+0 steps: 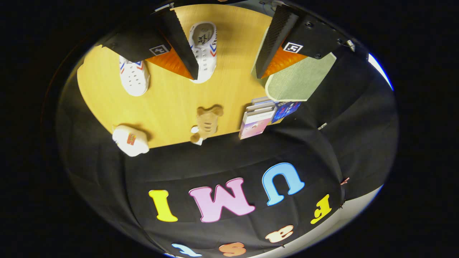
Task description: Open the storage box then place both shoes into the box .Put the left shoe in first, then the right shoe, with the right side of both shoes facing outward in a uniform manner.
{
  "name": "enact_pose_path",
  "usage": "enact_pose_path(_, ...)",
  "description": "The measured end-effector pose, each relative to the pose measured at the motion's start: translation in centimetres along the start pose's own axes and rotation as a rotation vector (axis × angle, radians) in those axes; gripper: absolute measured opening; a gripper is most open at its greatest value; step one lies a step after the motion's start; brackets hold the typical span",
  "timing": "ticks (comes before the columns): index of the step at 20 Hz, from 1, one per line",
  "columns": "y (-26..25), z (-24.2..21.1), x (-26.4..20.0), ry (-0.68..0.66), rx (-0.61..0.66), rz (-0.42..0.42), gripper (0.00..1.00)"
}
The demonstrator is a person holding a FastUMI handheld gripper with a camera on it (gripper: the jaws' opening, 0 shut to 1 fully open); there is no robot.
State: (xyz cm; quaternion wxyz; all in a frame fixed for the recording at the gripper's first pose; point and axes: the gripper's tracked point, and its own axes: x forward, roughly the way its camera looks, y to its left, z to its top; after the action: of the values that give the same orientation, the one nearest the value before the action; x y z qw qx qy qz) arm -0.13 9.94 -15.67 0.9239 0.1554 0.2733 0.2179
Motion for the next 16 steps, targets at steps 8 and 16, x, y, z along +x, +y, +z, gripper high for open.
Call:
enact_pose_path(8, 9.6, -8.5, 1.3, 0.298, 0.093, 0.446, 0.98)
enact_pose_path(16, 14.6, -11.3, 3.2, 0.454, 0.260, 0.681, 0.98)
